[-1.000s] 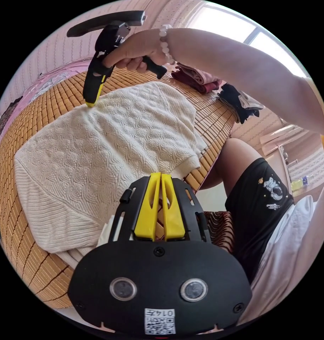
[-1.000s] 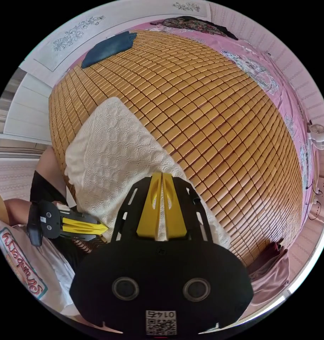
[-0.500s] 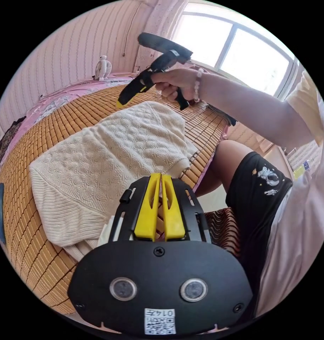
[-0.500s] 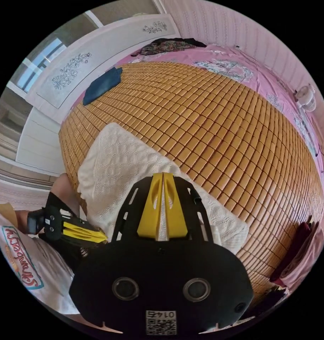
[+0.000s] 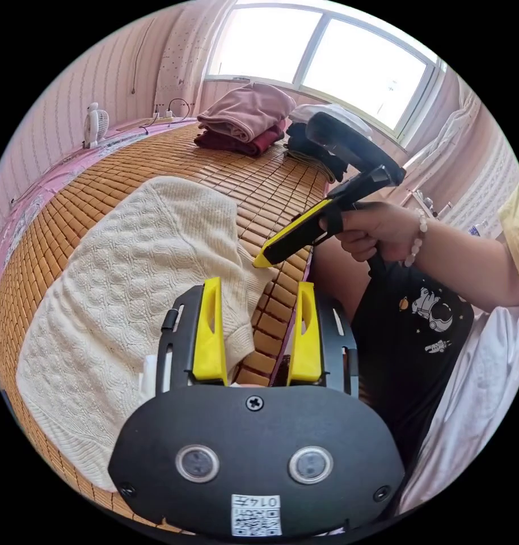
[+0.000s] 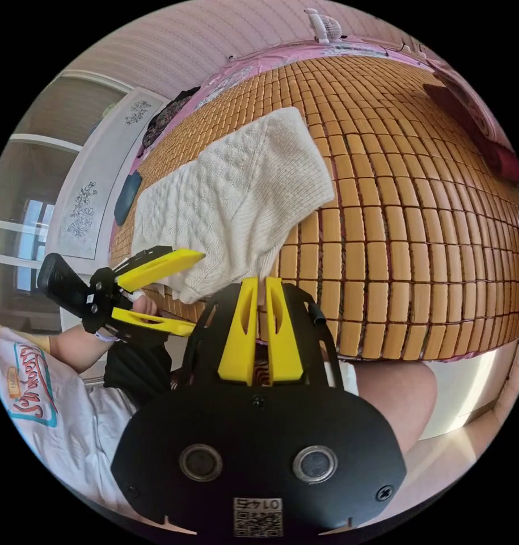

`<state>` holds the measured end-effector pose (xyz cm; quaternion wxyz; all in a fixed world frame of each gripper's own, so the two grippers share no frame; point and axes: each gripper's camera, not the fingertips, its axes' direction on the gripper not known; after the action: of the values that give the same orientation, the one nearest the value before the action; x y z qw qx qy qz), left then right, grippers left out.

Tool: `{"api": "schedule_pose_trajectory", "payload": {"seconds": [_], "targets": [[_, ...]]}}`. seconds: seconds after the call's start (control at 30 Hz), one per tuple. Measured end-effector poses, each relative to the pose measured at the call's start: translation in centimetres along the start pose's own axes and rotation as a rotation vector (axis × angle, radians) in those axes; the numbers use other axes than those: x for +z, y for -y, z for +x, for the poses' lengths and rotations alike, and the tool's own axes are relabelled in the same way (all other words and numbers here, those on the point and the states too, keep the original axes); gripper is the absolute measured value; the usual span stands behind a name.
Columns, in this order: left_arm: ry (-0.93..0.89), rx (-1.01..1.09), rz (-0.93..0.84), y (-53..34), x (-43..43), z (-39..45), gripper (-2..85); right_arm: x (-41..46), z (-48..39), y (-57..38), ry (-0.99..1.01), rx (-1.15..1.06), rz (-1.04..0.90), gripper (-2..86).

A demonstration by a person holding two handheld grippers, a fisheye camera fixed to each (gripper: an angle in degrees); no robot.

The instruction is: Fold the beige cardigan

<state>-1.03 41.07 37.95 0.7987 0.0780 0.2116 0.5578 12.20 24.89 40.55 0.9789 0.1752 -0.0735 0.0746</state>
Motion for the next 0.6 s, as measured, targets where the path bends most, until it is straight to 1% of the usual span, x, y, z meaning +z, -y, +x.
{"api": "schedule_pose_trajectory", "payload": {"seconds": [0.1,0.17,0.23,0.27,0.3,0.4,0.43,0.47,0.5,0.53,0.57,0.6], "targets": [[0.041,0.035,-0.073,1.6,2.0,0.7,16.7,-0.5,1.6,-0.7,0.079,-0.018,0.011,0.9],[0.098,0.028,-0.111,2.3,3.0,1.0,10.8,-1.3,2.5,-1.3,0.149,-0.032,0.05,0.7],[0.173,-0.017,-0.103,2.3,2.8,0.9,4.6,-1.9,3.7,-1.7,0.304,-0.05,0.09,0.6],[0.198,-0.037,-0.106,2.0,2.7,0.5,2.3,-1.9,4.0,-1.8,0.328,-0.054,0.091,0.6],[0.185,-0.035,-0.109,1.8,2.6,0.3,2.0,-1.8,4.3,-1.8,0.354,-0.075,0.083,0.6],[0.05,-0.087,-0.105,0.5,1.0,-1.1,0.7,-2.4,4.6,-1.9,0.336,-0.139,0.029,0.9],[0.003,-0.101,-0.109,-0.3,0.2,-1.5,0.4,-3.5,4.9,-2.2,0.344,-0.167,0.077,1.2],[-0.029,-0.111,-0.106,-1.3,-0.6,-1.7,0.3,-4.1,5.3,-2.4,0.341,-0.162,0.113,1.5],[-0.039,-0.113,-0.104,-1.8,-1.1,-1.7,0.2,-5.1,6.4,-2.8,0.322,-0.125,0.189,3.2],[-0.045,-0.115,-0.105,-2.9,-1.8,-1.7,0.1,-5.9,7.8,-3.2,0.284,-0.061,0.276,6.0],[-0.04,-0.115,-0.114,-3.8,-2.3,-1.6,0.0,-6.1,8.6,-3.4,0.271,-0.027,0.309,8.1],[-0.037,-0.115,-0.118,-4.2,-2.6,-1.5,0.0,-5.9,10.1,-3.4,0.272,0.035,0.332,12.2]]}}
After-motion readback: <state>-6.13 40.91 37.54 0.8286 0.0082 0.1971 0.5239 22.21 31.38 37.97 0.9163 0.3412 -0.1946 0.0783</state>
